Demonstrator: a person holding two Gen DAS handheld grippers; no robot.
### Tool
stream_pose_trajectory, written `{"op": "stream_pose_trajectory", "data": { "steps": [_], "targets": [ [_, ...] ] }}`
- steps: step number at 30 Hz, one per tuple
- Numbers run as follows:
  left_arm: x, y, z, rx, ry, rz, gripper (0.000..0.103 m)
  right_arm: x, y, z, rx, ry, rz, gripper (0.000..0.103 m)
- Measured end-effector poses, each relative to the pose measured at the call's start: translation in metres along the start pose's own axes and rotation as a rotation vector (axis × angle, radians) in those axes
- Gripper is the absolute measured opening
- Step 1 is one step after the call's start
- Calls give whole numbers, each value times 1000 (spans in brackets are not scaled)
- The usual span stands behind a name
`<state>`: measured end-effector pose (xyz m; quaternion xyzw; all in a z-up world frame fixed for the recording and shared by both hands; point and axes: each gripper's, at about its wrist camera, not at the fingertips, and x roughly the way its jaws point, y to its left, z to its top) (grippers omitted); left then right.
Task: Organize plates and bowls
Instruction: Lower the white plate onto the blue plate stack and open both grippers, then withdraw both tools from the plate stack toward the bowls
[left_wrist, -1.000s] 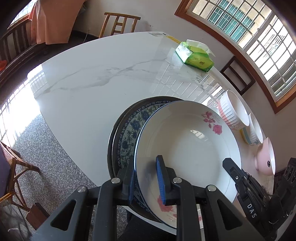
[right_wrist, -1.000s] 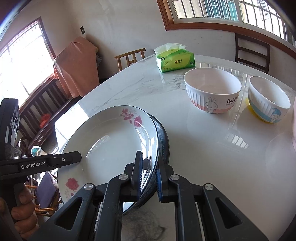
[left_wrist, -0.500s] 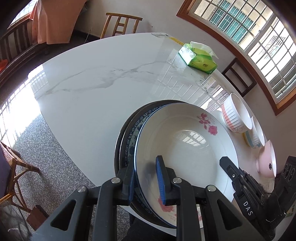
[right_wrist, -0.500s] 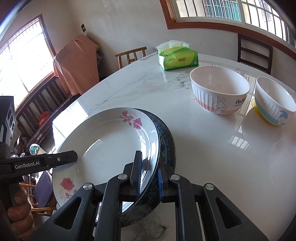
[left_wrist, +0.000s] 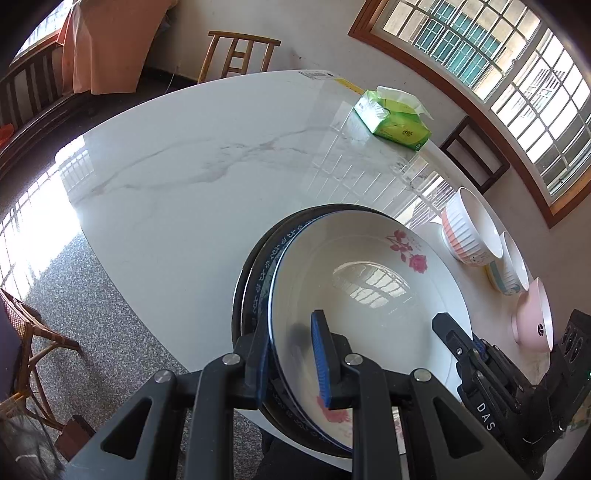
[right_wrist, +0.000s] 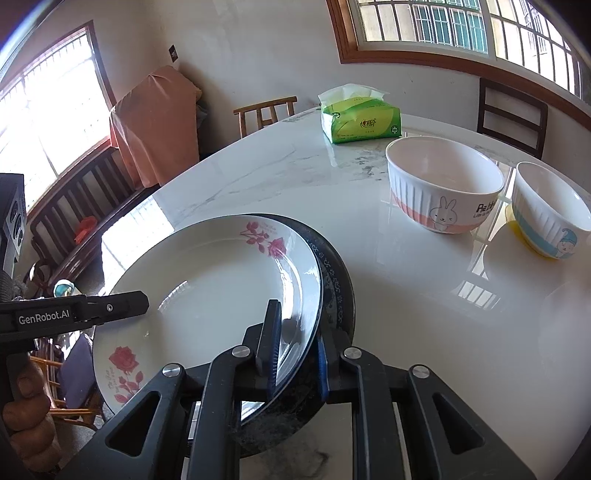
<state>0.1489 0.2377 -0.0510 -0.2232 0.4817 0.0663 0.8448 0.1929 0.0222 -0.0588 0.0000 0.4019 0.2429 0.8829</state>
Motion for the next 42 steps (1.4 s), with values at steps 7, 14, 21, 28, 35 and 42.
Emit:
{"op": "stream_pose_trajectory", "data": {
  "steps": [7,14,21,28,35,42],
  "targets": [
    [-1,1,0,-3,-2,-6,21,0,5,-3,-35,-15,-15,19],
    [-2,-2,-2,16,-12,5,21,0,10,-5,-74,-37,-43,21],
    [-4,-6,-6,39,-42,40,21,0,23,-9,-157,-51,-102,30],
    [-4,-8,-8,62,-62,65,21,-11,31,-8,-218,-133,-177,48],
    [-11,-11,-9,89,-105,99,21,-22,28,-8,-201,-193,-209,51],
    [-17,-14,-15,110,-135,115,21,-38,31,-12,-224,-305,-266,60]
  ]
}}
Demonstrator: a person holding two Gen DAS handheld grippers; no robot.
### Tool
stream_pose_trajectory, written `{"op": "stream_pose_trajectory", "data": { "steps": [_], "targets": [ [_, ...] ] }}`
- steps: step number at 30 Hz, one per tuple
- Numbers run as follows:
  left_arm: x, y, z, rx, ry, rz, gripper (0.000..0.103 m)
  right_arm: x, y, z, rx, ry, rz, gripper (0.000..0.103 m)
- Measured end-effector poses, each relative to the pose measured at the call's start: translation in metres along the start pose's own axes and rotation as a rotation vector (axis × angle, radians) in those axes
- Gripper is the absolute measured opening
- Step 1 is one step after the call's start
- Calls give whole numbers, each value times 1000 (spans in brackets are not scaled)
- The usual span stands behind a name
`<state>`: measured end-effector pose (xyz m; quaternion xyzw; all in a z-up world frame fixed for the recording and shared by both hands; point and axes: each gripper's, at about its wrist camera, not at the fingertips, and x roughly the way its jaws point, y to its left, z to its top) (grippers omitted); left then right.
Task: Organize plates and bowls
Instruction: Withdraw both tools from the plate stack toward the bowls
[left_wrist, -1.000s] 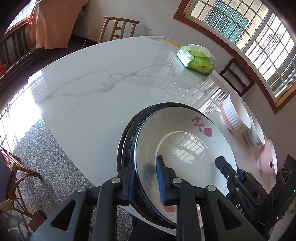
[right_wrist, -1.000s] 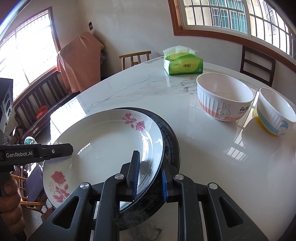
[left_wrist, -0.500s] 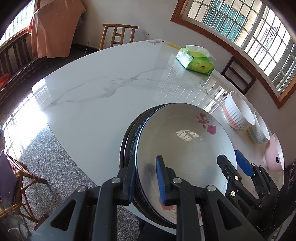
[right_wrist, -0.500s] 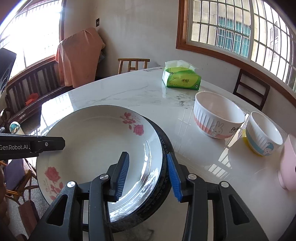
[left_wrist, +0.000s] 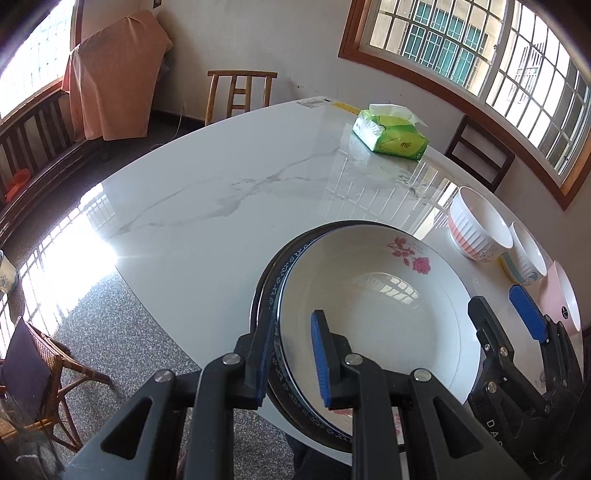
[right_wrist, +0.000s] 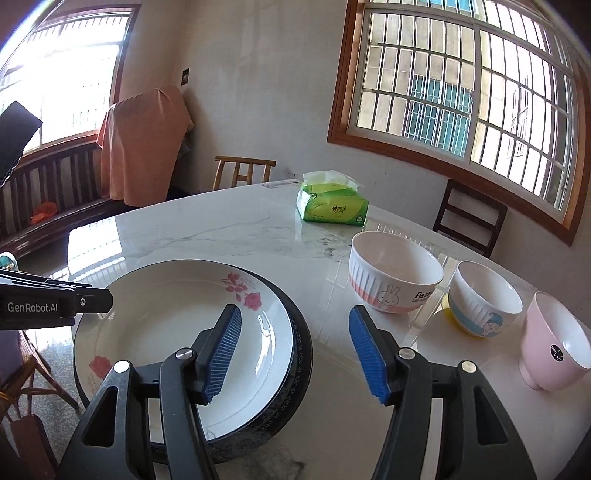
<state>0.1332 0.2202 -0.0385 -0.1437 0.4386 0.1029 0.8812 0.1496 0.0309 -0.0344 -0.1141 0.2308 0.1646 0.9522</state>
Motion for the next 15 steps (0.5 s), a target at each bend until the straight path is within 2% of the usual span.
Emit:
{"op": "stream_pose_trajectory", "data": {
  "steps": [5,7,12,15],
  "targets": [
    [-11,-9,-5,16,-28,-12,21,-13,-10,0,29,-89,-38,71],
    [-17,-15,-7,32,-50,-3,21,-18,-17,0,51,-114,-44,81],
    [-33,-29,-14,56,-115,4,21,-31,-36,-6,112,-154,-84,86],
    [-42,-40,-20,80,-126,-12,21,-41,-51,-12,129,-169,-140,88]
  ]
}}
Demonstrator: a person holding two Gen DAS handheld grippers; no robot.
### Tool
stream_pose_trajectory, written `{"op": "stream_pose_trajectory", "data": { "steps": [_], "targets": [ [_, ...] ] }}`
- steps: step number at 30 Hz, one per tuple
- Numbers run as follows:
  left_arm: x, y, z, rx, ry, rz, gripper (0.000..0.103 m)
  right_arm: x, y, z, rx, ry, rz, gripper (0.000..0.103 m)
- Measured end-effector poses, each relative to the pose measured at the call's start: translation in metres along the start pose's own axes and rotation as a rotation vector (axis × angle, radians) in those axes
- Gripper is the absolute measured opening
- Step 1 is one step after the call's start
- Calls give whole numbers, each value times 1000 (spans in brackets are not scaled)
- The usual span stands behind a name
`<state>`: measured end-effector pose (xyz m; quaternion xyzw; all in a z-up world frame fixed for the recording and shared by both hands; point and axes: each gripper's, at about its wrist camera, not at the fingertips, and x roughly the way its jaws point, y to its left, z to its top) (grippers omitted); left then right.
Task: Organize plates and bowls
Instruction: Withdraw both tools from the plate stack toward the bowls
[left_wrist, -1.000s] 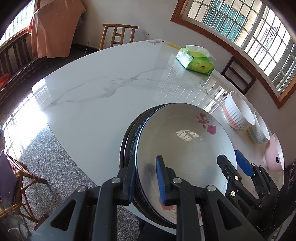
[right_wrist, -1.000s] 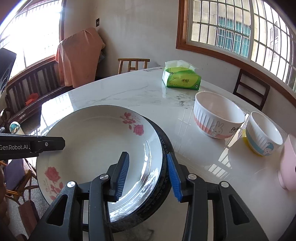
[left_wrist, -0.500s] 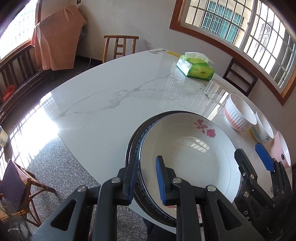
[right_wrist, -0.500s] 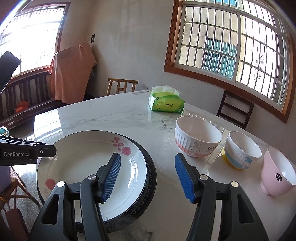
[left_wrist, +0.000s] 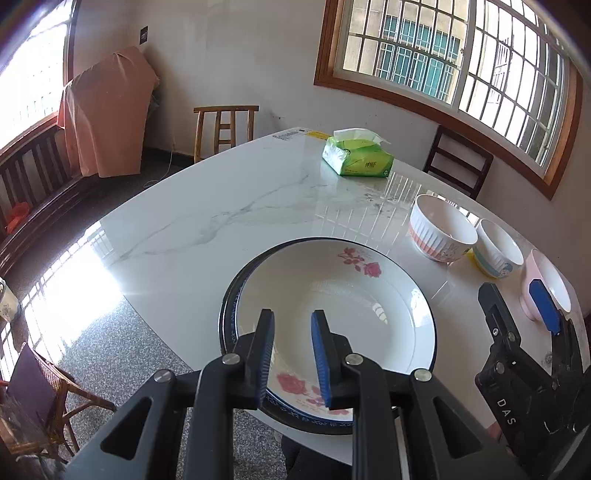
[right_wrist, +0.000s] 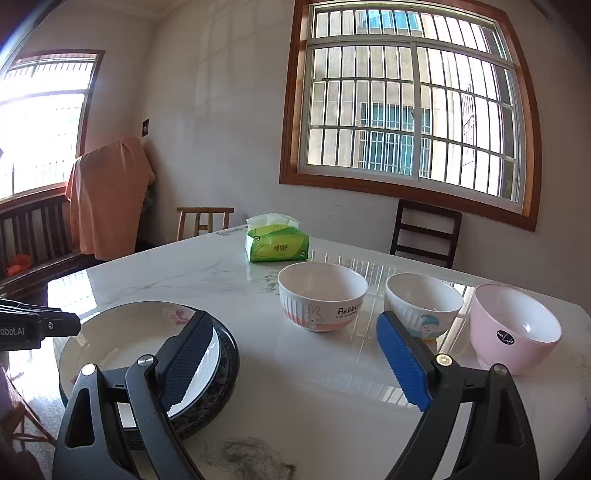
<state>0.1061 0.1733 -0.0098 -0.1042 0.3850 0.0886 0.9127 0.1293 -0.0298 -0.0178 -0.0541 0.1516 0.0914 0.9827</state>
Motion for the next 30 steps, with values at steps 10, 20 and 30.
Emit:
{"op": "stream_pose_trajectory", "data": {
  "steps": [10,20,30],
  "targets": [
    [-14,-74,-20,140,73,-120,39,-43,-107,-19,151,-11,-229,92],
    [-22,-174,-30,310,37,-128,65,-83,-209,-39,258,-4,-398,92],
    [35,-262,-17,246,247,-392,65,-63,-285,-43,398,161,-192,78]
  ]
}}
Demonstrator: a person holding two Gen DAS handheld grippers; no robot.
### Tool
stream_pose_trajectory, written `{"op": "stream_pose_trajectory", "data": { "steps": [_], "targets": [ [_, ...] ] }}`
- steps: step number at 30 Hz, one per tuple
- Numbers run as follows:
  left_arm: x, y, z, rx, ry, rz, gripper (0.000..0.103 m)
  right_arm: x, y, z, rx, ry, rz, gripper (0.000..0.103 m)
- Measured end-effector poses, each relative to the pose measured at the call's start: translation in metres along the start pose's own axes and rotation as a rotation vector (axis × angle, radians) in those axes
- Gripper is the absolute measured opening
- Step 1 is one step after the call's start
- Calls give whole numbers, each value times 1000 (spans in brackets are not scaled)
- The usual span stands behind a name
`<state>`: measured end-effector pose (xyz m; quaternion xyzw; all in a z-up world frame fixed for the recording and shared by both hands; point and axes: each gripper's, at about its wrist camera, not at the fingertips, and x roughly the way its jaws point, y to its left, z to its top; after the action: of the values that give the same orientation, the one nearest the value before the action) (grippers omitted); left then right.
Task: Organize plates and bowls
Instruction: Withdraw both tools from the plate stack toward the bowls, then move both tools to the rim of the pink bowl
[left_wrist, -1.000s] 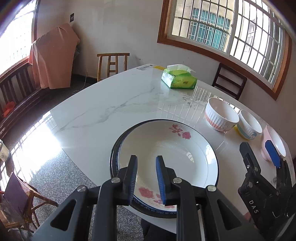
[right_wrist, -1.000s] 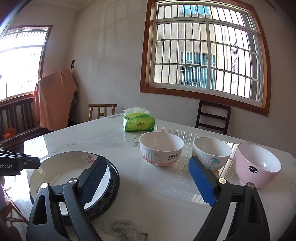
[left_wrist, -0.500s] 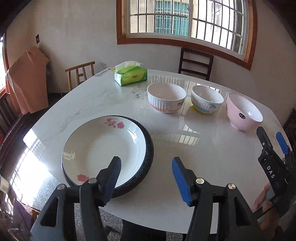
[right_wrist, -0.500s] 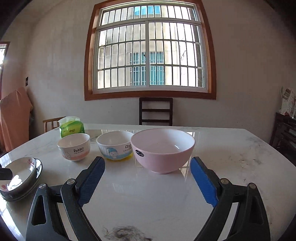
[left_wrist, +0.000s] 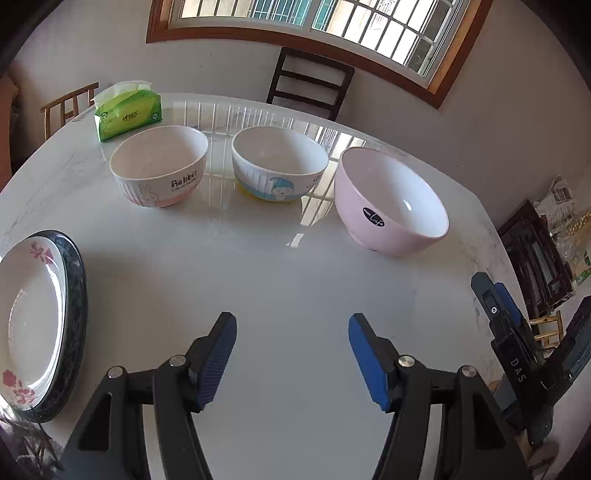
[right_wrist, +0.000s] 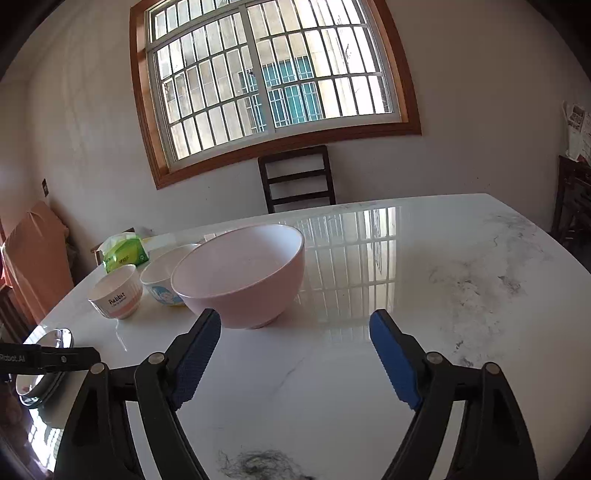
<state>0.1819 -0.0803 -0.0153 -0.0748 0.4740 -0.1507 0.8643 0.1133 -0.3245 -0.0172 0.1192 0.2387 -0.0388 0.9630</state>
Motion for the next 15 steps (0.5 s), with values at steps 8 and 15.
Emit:
{"op": "stream_pose_trajectory", "data": {
  "steps": [8,15],
  "targets": [
    [54,-23,72,-154,126,-112,65,51,-26,59,123,186,189,62],
    [88,-27,100,-229,210,-62,67,94,-19,85,14,283,130,60]
  ]
}}
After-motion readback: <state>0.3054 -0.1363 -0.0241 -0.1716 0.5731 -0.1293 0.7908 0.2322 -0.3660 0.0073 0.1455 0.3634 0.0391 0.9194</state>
